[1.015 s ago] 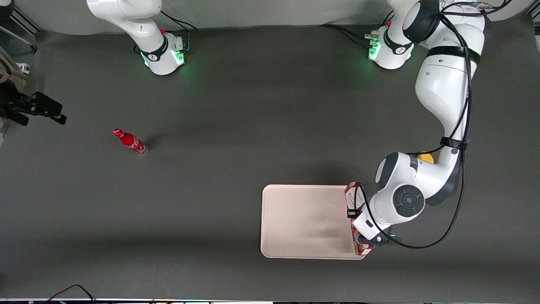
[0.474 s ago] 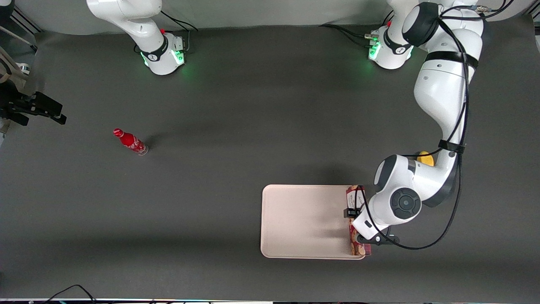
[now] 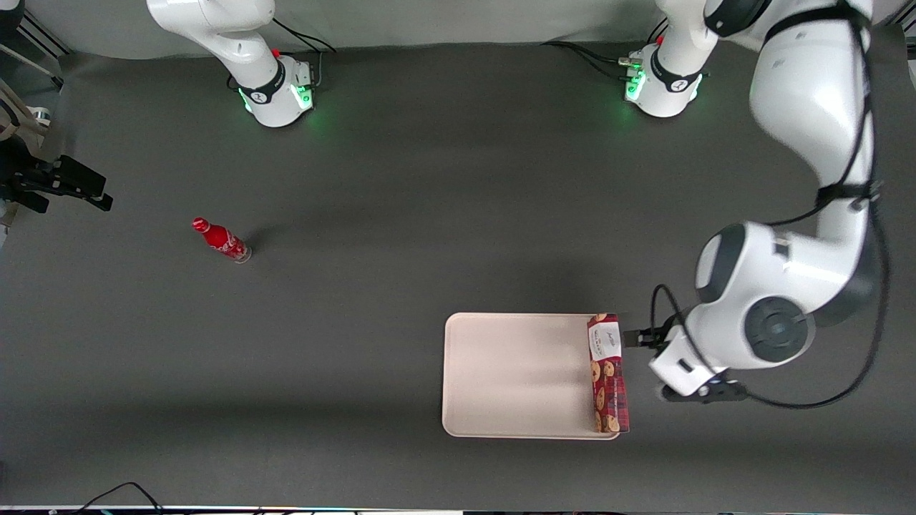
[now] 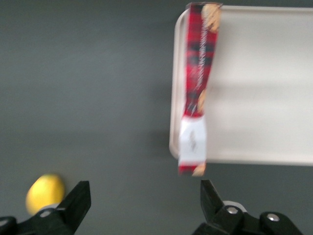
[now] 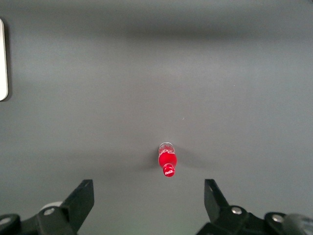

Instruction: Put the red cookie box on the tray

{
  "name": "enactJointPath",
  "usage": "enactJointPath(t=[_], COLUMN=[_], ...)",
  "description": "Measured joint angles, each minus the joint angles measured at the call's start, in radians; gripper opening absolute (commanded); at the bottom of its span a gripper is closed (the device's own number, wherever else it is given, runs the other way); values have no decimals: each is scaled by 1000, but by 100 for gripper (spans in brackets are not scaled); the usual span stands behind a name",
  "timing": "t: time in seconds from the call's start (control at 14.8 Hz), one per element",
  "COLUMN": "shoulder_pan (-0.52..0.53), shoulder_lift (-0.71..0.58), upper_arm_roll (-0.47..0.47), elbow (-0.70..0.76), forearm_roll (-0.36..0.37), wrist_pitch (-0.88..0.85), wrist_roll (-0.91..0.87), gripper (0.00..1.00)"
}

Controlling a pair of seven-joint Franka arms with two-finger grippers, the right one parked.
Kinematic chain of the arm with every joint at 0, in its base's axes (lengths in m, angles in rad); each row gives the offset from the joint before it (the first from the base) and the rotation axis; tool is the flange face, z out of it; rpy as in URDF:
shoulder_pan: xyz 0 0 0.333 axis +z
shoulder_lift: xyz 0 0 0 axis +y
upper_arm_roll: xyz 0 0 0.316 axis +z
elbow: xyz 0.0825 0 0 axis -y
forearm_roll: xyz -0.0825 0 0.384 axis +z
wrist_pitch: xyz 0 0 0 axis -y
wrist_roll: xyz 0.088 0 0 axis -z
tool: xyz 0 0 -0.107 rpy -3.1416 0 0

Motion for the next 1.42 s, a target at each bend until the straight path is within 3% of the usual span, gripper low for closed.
enactJointPath(t=[0.27,0.41,0.54,0.81,0.95,1.42], shoulder_pan=[5,7,8,8,8,8], shoulder_lift=[-204,-319,-451,-702,-757,-770], upper_arm_roll=[118,187,229,267,275,275], elbow=[-3,-61,-206,-586,-661,-612], forearm_roll=[-80,-108,-116,-119,-120,-121], wrist_pitch=[-317,-377,-355,-149,-115,-155], wrist_roll=[150,220,263,276,285,370], gripper=[100,100,100,100,100,100])
